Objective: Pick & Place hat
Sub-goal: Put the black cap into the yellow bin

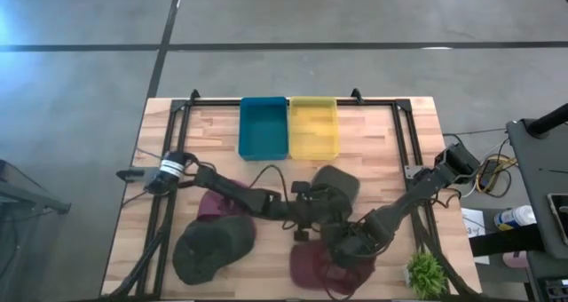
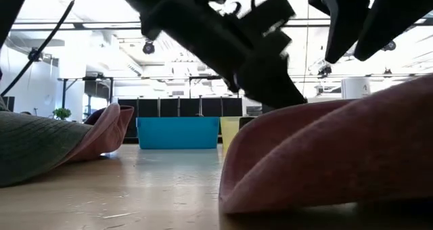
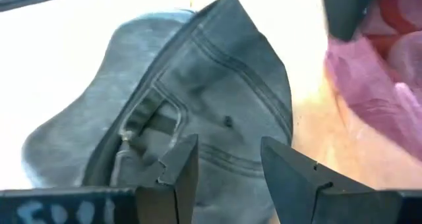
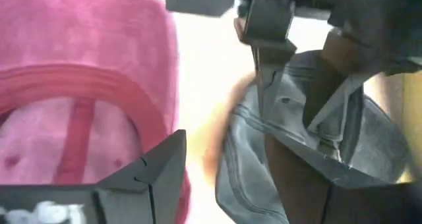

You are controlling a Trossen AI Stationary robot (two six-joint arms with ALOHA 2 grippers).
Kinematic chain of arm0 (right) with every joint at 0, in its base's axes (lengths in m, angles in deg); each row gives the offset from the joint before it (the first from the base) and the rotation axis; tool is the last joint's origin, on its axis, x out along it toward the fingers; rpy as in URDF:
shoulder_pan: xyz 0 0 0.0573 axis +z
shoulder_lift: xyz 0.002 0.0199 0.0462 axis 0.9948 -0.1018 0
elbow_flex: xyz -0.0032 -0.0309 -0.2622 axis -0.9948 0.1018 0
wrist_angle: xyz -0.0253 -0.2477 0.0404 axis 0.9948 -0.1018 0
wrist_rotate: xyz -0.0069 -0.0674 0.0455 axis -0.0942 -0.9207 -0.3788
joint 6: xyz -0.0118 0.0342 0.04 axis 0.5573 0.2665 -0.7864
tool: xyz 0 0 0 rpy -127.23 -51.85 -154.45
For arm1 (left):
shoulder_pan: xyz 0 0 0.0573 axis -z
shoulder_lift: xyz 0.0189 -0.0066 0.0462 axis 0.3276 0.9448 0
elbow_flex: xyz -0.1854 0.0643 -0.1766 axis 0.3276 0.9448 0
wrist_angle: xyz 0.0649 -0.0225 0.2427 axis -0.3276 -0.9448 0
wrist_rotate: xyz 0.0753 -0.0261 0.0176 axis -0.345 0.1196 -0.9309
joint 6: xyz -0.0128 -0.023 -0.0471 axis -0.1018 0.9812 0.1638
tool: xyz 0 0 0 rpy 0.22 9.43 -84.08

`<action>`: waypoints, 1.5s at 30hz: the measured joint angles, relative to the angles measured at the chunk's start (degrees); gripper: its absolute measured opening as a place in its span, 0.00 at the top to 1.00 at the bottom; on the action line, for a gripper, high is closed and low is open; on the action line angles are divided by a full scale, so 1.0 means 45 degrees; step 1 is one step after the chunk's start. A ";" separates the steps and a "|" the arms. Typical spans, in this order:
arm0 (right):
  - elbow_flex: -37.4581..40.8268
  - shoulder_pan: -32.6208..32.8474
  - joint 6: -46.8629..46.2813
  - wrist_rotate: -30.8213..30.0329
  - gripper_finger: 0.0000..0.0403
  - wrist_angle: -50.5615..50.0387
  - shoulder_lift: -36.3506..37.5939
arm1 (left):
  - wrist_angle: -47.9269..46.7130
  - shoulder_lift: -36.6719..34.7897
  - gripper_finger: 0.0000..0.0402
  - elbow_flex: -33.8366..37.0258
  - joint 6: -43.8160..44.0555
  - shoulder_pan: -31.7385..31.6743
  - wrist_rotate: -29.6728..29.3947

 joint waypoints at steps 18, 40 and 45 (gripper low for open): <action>0.0208 -0.1625 -0.2937 0.1061 0.50 0.1727 -0.1554 | -0.1220 -0.4828 0.61 0.6011 0.3372 0.1704 -0.0332; 0.0291 -0.3155 -0.3330 0.1433 0.57 0.1101 -0.3294 | -0.1063 -0.6784 0.61 0.8120 0.5063 0.2806 -0.1963; 0.0429 -0.3527 -0.2918 0.1429 0.76 0.1082 -0.3283 | -0.1023 -0.6779 0.61 0.8123 0.5063 0.2798 -0.1993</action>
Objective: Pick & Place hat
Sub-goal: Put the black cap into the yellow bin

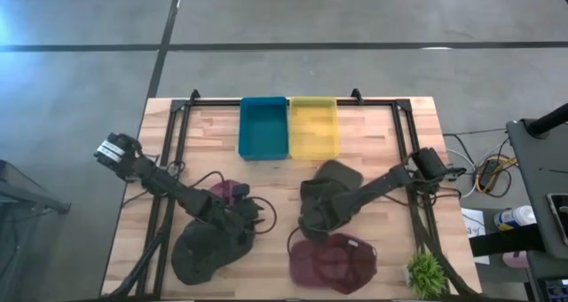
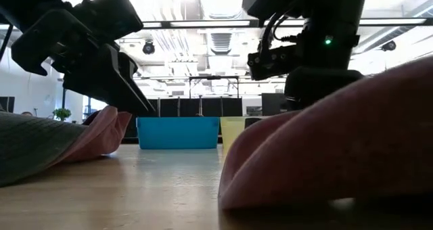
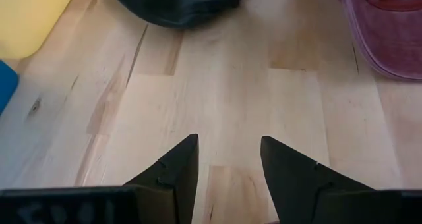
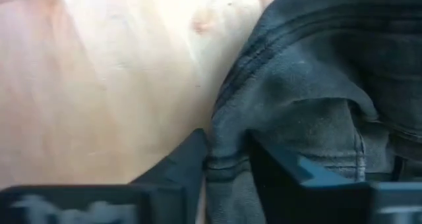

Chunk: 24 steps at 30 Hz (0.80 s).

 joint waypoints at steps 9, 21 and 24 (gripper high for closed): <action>0.0156 -0.0456 0.1442 0.0175 0.95 -0.0167 0.0337 | 0.0157 0.0005 0.61 -0.0015 0.0056 0.0024 -0.0004; 0.0273 -0.3306 0.1993 0.5546 0.96 -0.0723 0.5466 | 0.0181 -0.0132 0.61 -0.0991 0.0145 0.0039 -0.0004; 0.0278 -0.4686 0.2223 0.6141 0.97 -0.1047 0.6654 | 0.0173 -0.0175 0.61 -0.1351 -0.0144 0.0039 -0.0114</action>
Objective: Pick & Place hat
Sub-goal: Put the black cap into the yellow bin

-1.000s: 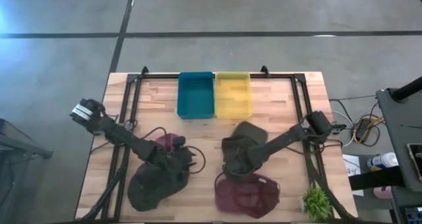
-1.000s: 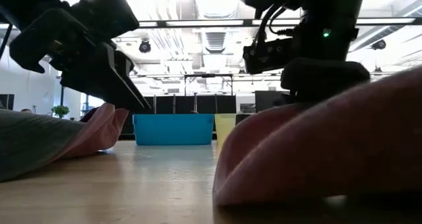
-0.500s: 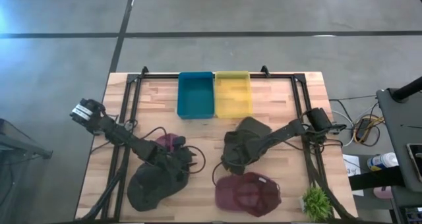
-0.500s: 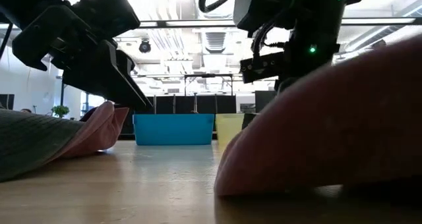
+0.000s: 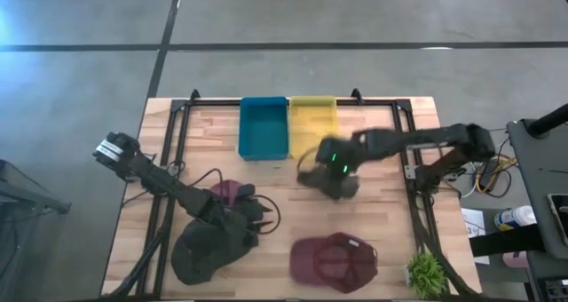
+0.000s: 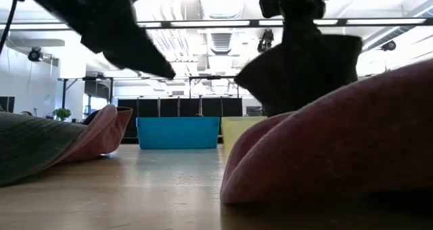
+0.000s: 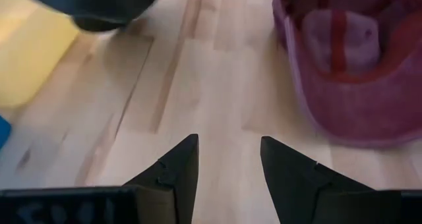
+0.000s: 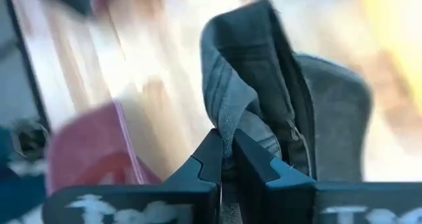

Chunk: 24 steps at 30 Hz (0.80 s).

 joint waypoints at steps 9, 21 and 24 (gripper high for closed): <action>-0.0735 -0.4389 0.0918 0.5112 0.97 0.0775 0.1012 | -0.0042 -0.0224 0.61 -0.0641 -0.0560 -0.0072 -0.0433; -0.4468 -0.7566 0.3506 0.7354 0.97 0.0475 -0.0575 | -0.1457 -0.2157 0.61 -0.0669 -0.0555 -0.0504 -0.2867; -0.5495 -0.8222 0.4444 0.7806 0.97 0.0140 -0.1492 | -0.1471 -0.2563 0.61 -0.0656 -0.0560 -0.1052 -0.2898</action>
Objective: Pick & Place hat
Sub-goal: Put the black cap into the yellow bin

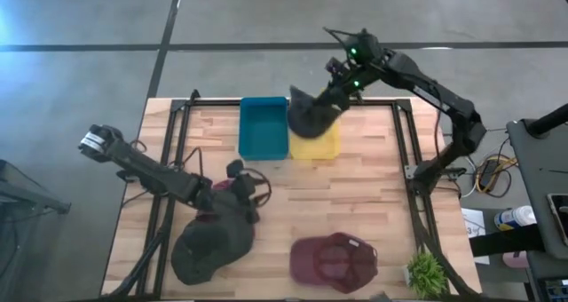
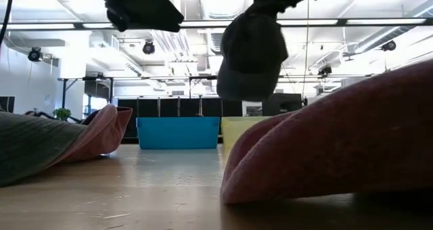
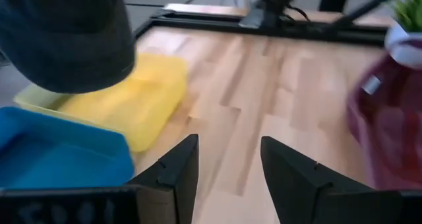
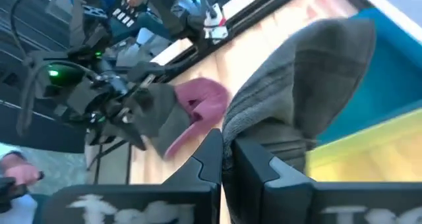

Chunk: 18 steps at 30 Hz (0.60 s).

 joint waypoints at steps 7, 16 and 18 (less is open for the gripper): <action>-0.2827 -0.0938 0.4172 0.0956 0.97 -0.4357 -0.3077 | 0.0102 -0.0177 0.61 0.0006 0.0641 -0.1489 -0.0014; -0.4763 -0.1784 0.6314 0.0439 0.97 -0.6602 -0.4867 | 0.0641 -0.0177 0.61 0.0015 0.1614 -0.2629 -0.0053; -0.4750 -0.2042 0.6264 0.0372 0.97 -0.6510 -0.4897 | 0.0608 -0.0172 0.61 0.0020 0.1612 -0.2833 -0.0053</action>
